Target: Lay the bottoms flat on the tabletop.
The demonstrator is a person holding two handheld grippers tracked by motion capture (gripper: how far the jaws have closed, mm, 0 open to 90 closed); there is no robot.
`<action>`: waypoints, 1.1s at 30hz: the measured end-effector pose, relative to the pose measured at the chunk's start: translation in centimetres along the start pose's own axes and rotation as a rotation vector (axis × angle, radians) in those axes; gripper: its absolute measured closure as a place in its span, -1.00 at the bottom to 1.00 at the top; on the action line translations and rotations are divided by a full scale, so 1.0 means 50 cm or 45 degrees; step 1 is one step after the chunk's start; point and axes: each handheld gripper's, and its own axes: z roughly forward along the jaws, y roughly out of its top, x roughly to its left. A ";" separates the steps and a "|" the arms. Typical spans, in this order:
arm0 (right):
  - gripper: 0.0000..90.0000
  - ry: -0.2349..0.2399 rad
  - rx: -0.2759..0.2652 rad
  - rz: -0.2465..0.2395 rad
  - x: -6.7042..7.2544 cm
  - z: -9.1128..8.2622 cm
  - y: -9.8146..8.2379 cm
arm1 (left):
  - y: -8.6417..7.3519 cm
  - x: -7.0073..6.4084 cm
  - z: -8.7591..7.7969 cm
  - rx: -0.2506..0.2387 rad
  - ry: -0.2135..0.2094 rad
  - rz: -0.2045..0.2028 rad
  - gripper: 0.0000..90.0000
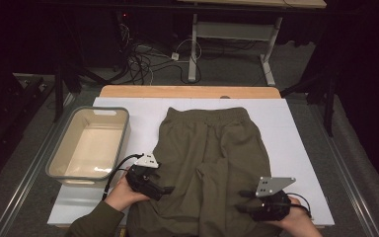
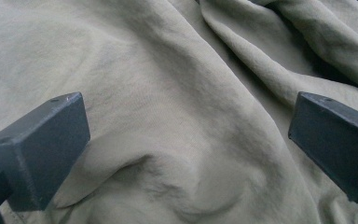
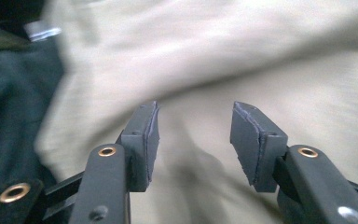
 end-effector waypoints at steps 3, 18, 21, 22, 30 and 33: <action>0.18 -0.105 -0.008 0.073 -0.039 -0.015 -0.005 | 0.000 0.000 0.000 0.000 0.000 0.000 -1.00; 0.36 -0.467 0.059 0.385 -0.185 -0.045 -0.064 | 0.000 0.001 0.001 0.003 -0.001 -0.004 -1.00; 0.41 -0.462 0.082 0.420 -0.199 -0.038 -0.075 | 0.000 0.000 0.002 0.003 -0.001 -0.003 -1.00; 0.44 -0.453 0.101 0.413 -0.201 -0.033 -0.076 | 0.000 0.000 0.001 0.003 -0.001 -0.004 -1.00; 1.00 -0.449 0.121 0.368 -0.195 -0.023 -0.071 | 0.000 0.000 0.001 0.005 -0.001 -0.003 -1.00; 1.00 -0.525 0.118 0.387 -0.203 -0.030 -0.074 | 0.000 0.001 0.001 0.005 0.002 -0.004 -1.00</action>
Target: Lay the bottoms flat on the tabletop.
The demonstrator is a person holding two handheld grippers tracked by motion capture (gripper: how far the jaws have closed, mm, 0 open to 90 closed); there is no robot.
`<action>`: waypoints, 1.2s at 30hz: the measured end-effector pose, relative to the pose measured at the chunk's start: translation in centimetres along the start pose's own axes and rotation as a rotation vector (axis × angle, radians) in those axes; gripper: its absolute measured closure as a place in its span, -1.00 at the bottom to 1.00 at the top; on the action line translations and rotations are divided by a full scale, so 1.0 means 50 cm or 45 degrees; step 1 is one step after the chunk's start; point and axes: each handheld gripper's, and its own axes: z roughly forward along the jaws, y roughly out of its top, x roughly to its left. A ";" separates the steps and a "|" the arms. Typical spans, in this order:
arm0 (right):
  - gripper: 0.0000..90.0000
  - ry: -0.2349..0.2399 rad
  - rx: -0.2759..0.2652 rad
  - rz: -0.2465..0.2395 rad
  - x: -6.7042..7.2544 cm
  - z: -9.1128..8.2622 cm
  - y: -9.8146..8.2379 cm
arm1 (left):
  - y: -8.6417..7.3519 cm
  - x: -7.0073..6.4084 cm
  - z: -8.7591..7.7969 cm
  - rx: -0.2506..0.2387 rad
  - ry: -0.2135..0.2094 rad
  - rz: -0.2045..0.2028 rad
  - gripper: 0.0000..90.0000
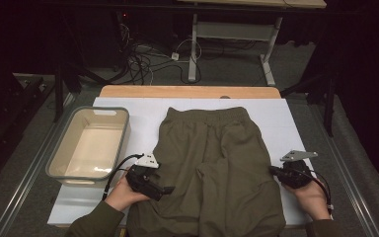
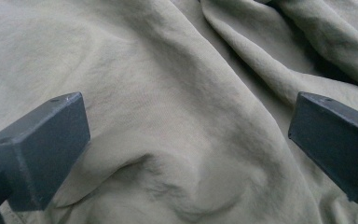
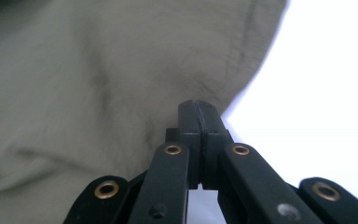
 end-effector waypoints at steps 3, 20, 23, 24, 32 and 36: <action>1.00 -0.055 -0.019 0.052 -0.023 -0.004 -0.001 | 0.000 0.000 0.001 0.001 -0.001 -0.001 -1.00; 0.32 0.043 -0.022 0.115 0.000 -0.030 -0.041 | 0.000 -0.001 -0.002 -0.001 0.003 0.002 -1.00; 0.28 0.051 -0.014 0.112 0.006 -0.024 -0.042 | 0.000 -0.001 -0.002 -0.001 0.005 0.001 -1.00; 0.28 0.045 -0.010 0.111 0.007 -0.024 -0.041 | 0.000 -0.001 -0.002 -0.001 0.005 0.001 -1.00; 0.84 0.088 -0.003 0.084 0.005 -0.022 -0.039 | 0.000 -0.001 -0.001 0.000 0.008 0.001 -1.00; 0.94 0.084 0.001 0.060 0.008 -0.022 -0.037 | 0.000 0.000 -0.001 0.001 0.008 0.001 -1.00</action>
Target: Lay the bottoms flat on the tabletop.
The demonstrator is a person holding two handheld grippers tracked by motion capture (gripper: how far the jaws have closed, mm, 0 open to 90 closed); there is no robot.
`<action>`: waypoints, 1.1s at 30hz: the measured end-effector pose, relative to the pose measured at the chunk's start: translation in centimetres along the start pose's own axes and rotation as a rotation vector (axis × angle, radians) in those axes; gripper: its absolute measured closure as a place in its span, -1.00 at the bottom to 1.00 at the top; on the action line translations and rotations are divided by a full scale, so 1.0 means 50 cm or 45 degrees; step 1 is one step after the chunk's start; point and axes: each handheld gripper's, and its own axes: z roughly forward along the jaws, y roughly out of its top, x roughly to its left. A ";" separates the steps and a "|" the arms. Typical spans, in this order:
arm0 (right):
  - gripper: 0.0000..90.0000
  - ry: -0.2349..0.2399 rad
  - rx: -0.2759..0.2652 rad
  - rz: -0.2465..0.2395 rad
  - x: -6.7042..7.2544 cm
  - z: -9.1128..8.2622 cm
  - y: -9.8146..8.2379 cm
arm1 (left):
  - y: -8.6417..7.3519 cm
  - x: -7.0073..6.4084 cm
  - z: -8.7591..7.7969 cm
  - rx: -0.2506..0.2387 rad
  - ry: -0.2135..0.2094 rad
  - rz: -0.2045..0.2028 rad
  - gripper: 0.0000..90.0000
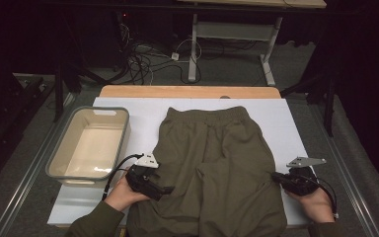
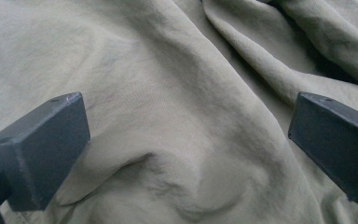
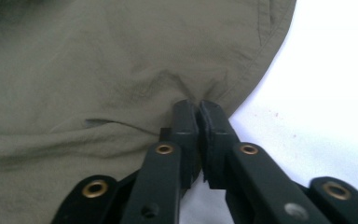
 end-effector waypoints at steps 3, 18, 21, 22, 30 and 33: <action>0.97 -0.007 0.005 -0.013 0.002 -0.001 0.002 | 0.000 0.000 -0.001 -0.001 0.000 0.000 -1.00; 0.98 -0.140 0.013 0.050 -0.037 -0.028 -0.004 | 0.000 0.002 -0.003 -0.006 0.002 -0.003 -1.00; 0.98 -0.176 0.017 0.072 -0.050 -0.036 -0.012 | 0.000 0.002 -0.004 -0.007 0.003 -0.003 -1.00; 0.98 -0.180 0.019 0.083 -0.054 -0.038 -0.015 | 0.000 0.002 -0.004 -0.008 0.003 -0.003 -1.00; 0.62 -0.115 -0.067 0.138 -0.064 -0.050 -0.012 | 0.000 0.003 -0.004 -0.009 0.005 -0.006 -1.00; 0.43 -0.090 -0.117 0.142 -0.068 -0.048 0.015 | 0.000 0.003 -0.003 -0.008 0.004 -0.007 -1.00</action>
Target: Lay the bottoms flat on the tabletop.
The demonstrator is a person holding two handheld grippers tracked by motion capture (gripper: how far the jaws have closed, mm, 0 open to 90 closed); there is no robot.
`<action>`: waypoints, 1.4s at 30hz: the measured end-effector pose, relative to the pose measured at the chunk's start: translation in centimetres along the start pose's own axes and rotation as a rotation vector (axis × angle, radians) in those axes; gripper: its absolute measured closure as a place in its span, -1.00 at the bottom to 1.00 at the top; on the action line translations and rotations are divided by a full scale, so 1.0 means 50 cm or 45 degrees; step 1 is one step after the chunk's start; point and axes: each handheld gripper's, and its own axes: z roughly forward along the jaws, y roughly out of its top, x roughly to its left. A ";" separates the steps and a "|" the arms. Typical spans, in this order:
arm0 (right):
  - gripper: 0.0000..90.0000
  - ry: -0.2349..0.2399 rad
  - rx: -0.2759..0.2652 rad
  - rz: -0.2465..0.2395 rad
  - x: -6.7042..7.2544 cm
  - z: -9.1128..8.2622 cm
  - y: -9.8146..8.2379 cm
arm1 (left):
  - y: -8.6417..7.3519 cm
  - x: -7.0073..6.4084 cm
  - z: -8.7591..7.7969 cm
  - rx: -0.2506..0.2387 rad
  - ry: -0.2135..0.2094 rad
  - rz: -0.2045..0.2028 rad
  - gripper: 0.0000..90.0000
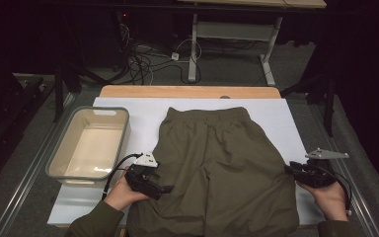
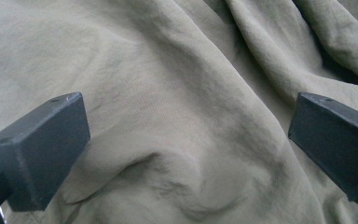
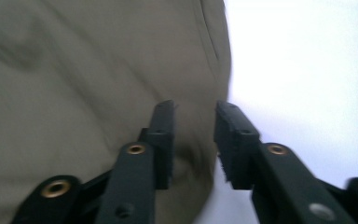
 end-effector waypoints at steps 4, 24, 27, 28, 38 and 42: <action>0.30 0.026 -0.048 0.009 0.002 0.025 0.040 | 0.000 0.001 0.001 0.001 0.000 -0.002 -1.00; 0.15 0.042 -0.073 0.057 -0.009 0.200 0.181 | -0.001 0.008 0.003 -0.004 -0.011 -0.016 -1.00; 0.14 0.042 -0.066 0.071 -0.013 0.221 0.203 | -0.001 0.008 0.002 -0.011 -0.012 -0.017 -1.00; 0.14 0.028 -0.063 0.064 -0.014 0.227 0.211 | 0.000 0.009 0.001 -0.014 -0.014 -0.019 -1.00; 0.05 0.090 -0.034 0.151 -0.029 0.294 0.268 | 0.000 0.008 0.001 -0.017 -0.025 -0.017 -1.00; 0.21 0.102 0.005 0.151 -0.027 0.313 0.275 | 0.001 0.008 0.001 -0.021 -0.029 -0.015 -1.00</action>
